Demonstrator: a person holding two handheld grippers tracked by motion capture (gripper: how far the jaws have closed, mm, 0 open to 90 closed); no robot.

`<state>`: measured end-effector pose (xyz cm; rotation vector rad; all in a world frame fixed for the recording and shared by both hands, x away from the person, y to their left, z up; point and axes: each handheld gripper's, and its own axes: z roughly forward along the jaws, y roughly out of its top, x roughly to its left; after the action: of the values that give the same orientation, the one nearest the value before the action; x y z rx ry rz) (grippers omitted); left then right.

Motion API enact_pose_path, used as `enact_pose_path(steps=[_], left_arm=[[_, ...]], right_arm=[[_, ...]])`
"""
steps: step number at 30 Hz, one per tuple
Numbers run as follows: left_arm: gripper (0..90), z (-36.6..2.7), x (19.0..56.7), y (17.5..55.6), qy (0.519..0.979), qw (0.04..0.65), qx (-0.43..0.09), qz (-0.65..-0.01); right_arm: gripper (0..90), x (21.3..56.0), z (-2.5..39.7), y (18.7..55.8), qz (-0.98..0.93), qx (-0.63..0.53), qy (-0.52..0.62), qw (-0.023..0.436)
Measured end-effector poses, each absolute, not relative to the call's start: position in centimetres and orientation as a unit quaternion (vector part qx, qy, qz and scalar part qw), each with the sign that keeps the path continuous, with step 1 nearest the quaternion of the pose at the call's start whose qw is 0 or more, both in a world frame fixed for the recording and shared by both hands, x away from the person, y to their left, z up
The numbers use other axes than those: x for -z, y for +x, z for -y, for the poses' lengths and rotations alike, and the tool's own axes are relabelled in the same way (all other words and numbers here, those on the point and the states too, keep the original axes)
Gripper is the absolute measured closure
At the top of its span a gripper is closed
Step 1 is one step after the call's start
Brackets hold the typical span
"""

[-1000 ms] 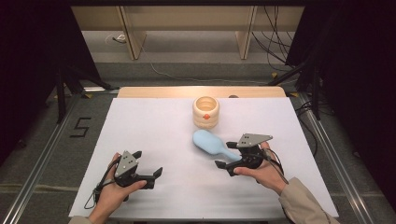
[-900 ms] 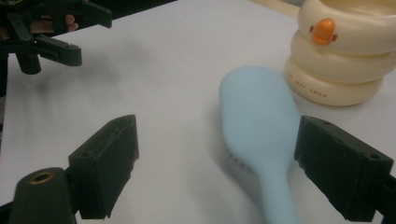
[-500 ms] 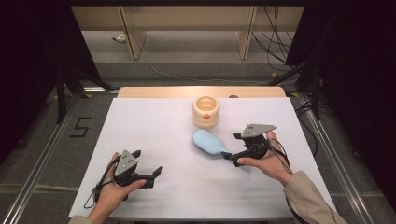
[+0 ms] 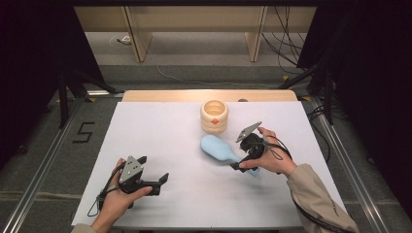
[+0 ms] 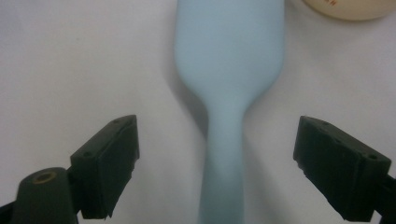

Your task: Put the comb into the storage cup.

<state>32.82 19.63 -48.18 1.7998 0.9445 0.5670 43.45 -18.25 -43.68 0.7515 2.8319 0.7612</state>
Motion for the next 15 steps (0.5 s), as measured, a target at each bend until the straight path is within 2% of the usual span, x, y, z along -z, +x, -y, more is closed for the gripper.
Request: enact_pose_path(steps=[2, 8, 15], left_arm=[[0.0, -19.6, 48.2, 32.8, 0.742, 0.493, -0.234, -0.39], [0.0, -19.6, 48.2, 32.8, 0.742, 0.493, -0.234, -0.389], [0.1, -19.6, 48.2, 32.8, 0.741, 0.494, -0.234, -0.39]], right_arm=[[15.9, 44.2, 17.7, 43.9, -0.941, -0.229, 0.246, 0.045], [17.7, 44.9, 16.9, 44.6, -0.949, -0.201, 0.237, 0.048], [24.5, 45.5, 15.8, 45.1, -0.957, -0.167, 0.235, 0.045]])
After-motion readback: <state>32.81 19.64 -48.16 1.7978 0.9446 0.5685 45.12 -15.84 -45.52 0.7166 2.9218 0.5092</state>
